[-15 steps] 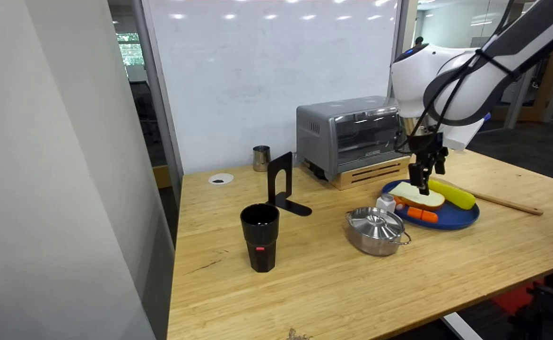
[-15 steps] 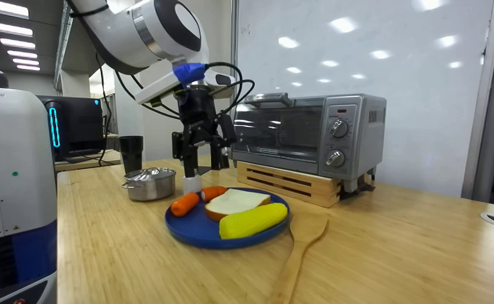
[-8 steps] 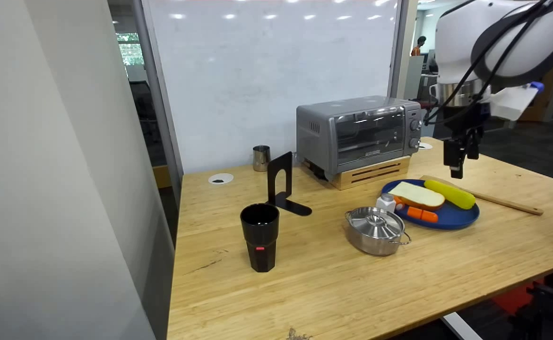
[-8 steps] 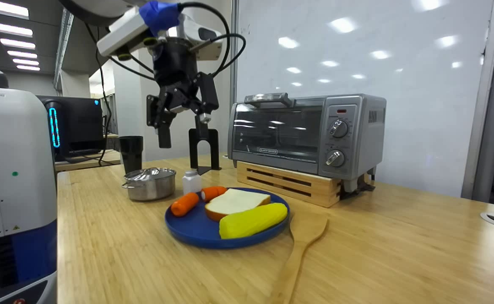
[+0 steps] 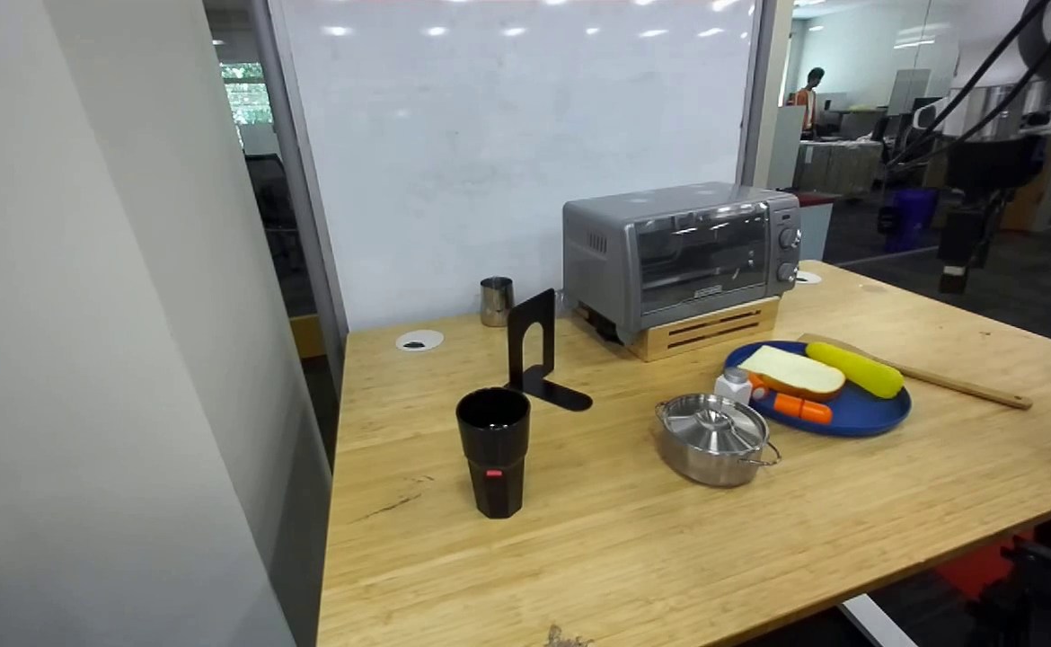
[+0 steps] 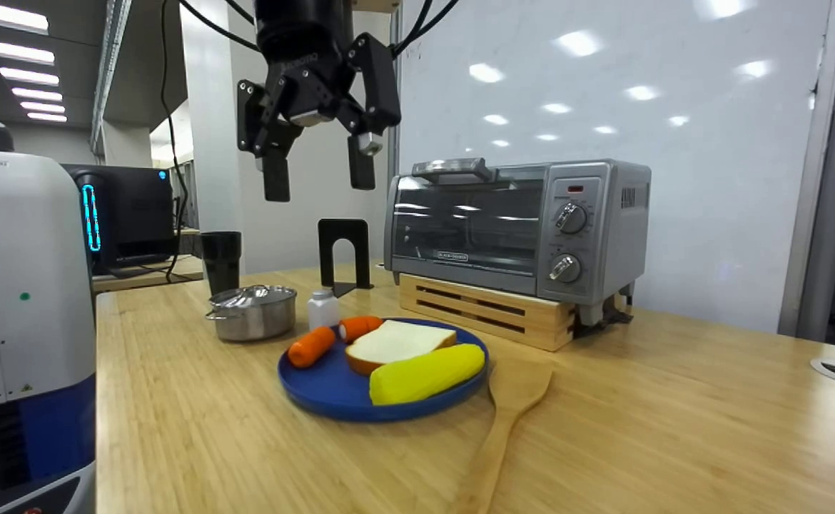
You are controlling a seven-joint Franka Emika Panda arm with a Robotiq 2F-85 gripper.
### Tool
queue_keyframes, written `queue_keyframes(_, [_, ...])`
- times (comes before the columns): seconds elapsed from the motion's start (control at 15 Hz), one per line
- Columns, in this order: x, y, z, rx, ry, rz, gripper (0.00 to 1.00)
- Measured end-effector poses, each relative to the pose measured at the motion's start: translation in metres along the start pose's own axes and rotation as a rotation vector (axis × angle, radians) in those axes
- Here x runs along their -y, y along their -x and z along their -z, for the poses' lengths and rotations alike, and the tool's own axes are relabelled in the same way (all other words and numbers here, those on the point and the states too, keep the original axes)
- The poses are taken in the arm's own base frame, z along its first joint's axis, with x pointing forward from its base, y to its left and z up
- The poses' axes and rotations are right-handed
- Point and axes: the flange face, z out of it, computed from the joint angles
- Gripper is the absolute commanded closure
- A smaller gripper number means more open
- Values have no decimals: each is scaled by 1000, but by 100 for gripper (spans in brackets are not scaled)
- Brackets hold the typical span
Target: Put the slice of bread on the plate
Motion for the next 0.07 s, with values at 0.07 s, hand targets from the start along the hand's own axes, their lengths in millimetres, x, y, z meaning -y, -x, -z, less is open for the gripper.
queue_keyframes(0.07, [1, 0, 0, 0, 0, 2, 0])
